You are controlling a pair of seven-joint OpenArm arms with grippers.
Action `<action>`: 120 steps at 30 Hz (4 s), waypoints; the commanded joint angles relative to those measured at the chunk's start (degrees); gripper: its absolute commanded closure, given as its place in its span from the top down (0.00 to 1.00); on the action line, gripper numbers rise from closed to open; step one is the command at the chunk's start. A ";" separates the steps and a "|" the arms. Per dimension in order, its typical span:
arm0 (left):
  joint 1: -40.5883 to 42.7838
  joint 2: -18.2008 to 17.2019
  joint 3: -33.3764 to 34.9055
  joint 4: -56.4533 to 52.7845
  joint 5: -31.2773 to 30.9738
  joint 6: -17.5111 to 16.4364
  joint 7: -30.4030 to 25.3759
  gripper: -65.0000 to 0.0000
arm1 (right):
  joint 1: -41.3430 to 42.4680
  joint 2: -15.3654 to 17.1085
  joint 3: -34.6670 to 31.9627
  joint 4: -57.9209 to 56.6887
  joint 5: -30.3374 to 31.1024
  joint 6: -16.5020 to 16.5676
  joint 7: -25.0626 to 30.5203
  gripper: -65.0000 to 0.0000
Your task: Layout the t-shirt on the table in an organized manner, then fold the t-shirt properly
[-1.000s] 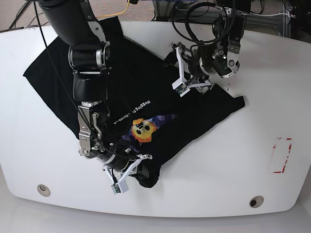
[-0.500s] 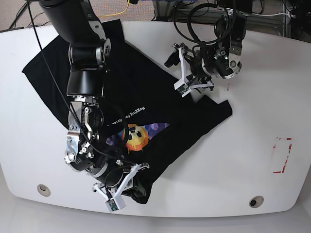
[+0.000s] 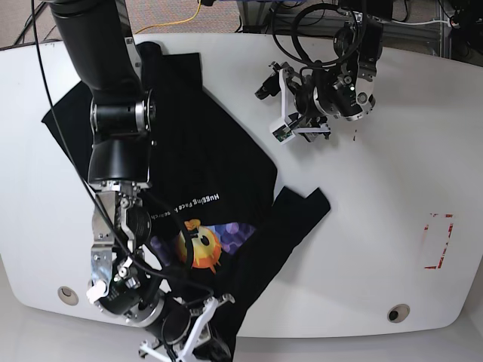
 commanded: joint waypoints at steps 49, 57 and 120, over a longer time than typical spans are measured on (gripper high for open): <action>-13.59 6.73 5.47 -26.62 -0.62 2.78 -10.97 0.53 | 11.61 2.67 -2.67 -7.31 1.13 -0.47 8.07 0.00; -16.49 8.13 5.38 -34.45 -0.53 5.42 -14.67 0.00 | 11.61 2.41 1.03 -7.31 1.22 -0.12 7.99 0.00; -11.39 10.93 1.43 -11.76 -5.63 36.80 -8.60 0.64 | 6.87 6.54 3.14 -3.71 1.22 -0.30 6.05 0.00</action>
